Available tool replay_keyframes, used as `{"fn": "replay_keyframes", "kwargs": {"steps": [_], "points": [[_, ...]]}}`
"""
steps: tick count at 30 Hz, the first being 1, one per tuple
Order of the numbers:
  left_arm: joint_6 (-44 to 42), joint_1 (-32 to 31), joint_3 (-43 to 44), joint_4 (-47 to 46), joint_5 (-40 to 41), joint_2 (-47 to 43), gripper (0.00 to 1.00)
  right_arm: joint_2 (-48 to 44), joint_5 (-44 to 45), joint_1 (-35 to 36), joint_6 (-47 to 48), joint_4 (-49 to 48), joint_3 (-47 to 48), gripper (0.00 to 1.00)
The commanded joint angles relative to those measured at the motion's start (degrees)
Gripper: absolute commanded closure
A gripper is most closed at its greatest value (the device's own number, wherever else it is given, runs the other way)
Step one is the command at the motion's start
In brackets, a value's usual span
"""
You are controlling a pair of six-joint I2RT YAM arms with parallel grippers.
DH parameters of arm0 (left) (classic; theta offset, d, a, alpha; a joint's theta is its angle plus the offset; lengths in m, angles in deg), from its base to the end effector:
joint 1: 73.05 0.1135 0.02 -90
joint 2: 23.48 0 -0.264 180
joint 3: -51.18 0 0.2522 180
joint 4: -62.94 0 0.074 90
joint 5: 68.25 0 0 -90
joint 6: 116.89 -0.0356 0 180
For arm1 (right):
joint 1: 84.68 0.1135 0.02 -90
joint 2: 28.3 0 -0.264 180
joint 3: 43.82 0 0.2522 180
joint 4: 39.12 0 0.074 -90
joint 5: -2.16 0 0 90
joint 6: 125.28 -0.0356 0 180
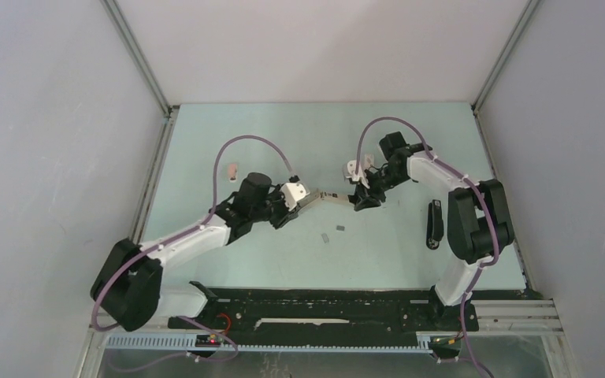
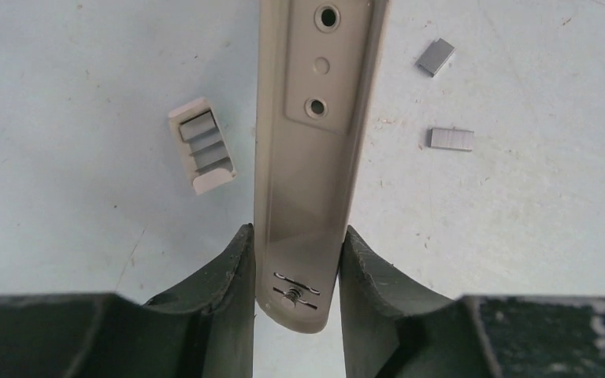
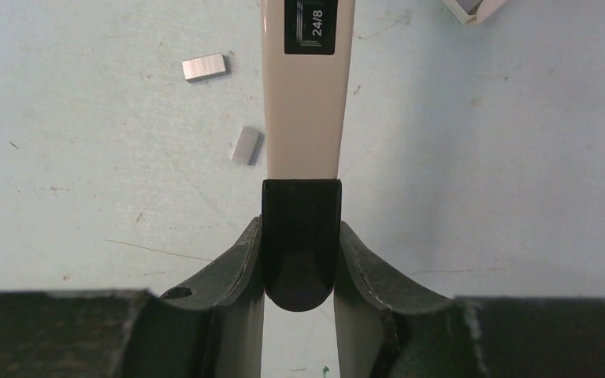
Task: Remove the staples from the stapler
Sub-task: Unload the staple at the center of the board.
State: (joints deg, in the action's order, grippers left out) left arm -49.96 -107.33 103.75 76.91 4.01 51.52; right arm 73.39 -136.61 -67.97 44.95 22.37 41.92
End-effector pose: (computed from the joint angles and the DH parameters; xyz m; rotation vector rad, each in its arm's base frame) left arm 0.2183 -0.1620 0.2082 1.2081 1.8474 -0.4503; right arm 0.3152 0.1226 0.2076 -1.8778 1.5030 0.7868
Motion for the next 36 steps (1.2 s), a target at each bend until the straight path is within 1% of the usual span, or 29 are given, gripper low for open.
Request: {"fn": "replay_keyframes", "kwargs": {"steps": [1,2,3,4,6,9,11,15,20,22,26,30,36], "points": [[1.2,-0.7,2.3,1.9,2.1,-4.5,1.0,-1.1,2.0,1.8,0.6,-2.4,1.4,1.0],[1.5,-0.8,2.6,2.0,1.6,-3.5,0.99,-0.9,2.4,2.0,0.5,-2.5,1.4,1.0],[2.3,-0.7,3.0,2.4,1.4,-2.2,0.95,-0.7,2.7,2.0,0.3,-2.5,1.4,1.0],[3.5,-0.8,3.7,2.9,1.6,-0.4,0.85,-0.4,3.2,2.1,0.2,-2.5,1.4,1.0],[5.3,-1.2,7.0,6.0,2.2,3.7,0.69,0.3,4.3,2.2,0.1,-2.3,1.4,1.0],[6.7,-1.8,9.7,8.0,3.8,7.3,0.46,1.0,5.7,2.5,0.0,-2.2,1.4,1.0],[7.0,-2.2,10.5,8.6,5.1,8.3,0.38,1.3,6.4,2.5,-0.2,-2.2,1.4,1.0],[6.9,-2.5,9.7,8.5,6.8,7.1,0.27,1.5,7.1,2.4,-0.2,-1.9,1.4,1.0],[4.7,-2.5,7.0,7.7,8.1,2.8,0.21,1.4,6.5,2.1,0.1,-1.4,1.4,1.0],[3.1,-2.5,6.1,7.5,8.1,1.6,0.2,1.0,6.1,2.0,0.5,-1.1,1.4,1.0],[-1.3,-2.5,5.8,7.8,5.2,1.1,0.2,-0.4,4.0,0.9,2.5,0.4,1.4,1.0],[-7.3,-2.5,7.7,10.1,0.5,3.6,0.2,-1.2,3.9,0.0,3.3,0.9,1.4,1.0],[-11.3,-2.6,16.0,17.8,-1.4,11.8,0.22,-1.5,3.3,-1.2,4.7,2.2,1.4,1.0]]}}
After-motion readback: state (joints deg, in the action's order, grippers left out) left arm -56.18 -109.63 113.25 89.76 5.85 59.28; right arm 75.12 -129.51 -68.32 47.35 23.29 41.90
